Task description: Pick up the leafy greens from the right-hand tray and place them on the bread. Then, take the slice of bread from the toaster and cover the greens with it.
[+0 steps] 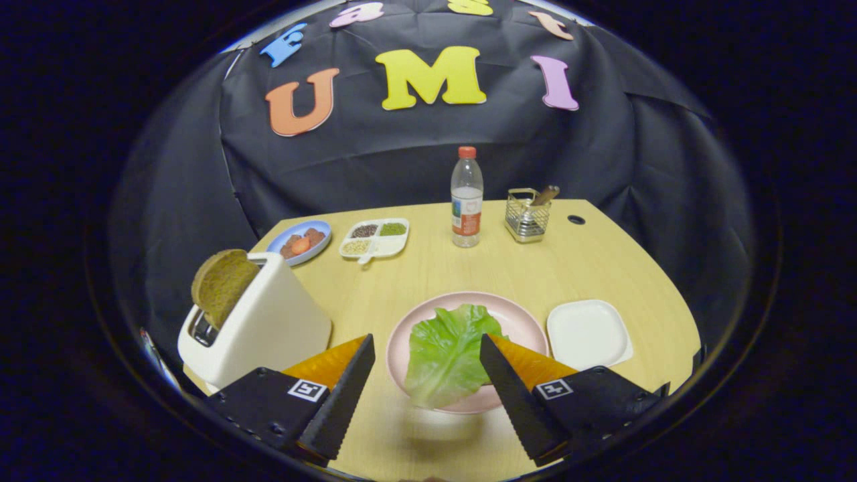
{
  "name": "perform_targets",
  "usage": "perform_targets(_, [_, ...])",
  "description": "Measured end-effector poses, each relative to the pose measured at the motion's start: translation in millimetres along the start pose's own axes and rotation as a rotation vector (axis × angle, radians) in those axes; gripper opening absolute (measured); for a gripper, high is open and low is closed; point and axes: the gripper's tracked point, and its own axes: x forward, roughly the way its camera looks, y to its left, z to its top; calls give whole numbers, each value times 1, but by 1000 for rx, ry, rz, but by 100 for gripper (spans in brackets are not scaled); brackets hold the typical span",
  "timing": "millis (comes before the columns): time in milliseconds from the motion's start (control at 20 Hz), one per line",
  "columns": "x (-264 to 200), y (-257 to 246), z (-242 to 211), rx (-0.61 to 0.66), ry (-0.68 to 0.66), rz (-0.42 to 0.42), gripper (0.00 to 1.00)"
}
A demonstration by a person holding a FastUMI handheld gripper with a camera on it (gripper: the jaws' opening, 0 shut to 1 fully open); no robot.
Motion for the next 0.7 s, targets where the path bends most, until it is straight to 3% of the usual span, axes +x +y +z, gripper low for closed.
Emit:
perform_targets(450, [-62,107,52,-25,-112,127,97])
perform_targets(600, [-57,153,60,-49,-106,191,97])
perform_targets(700, [-39,169,54,-89,-53,189,97])
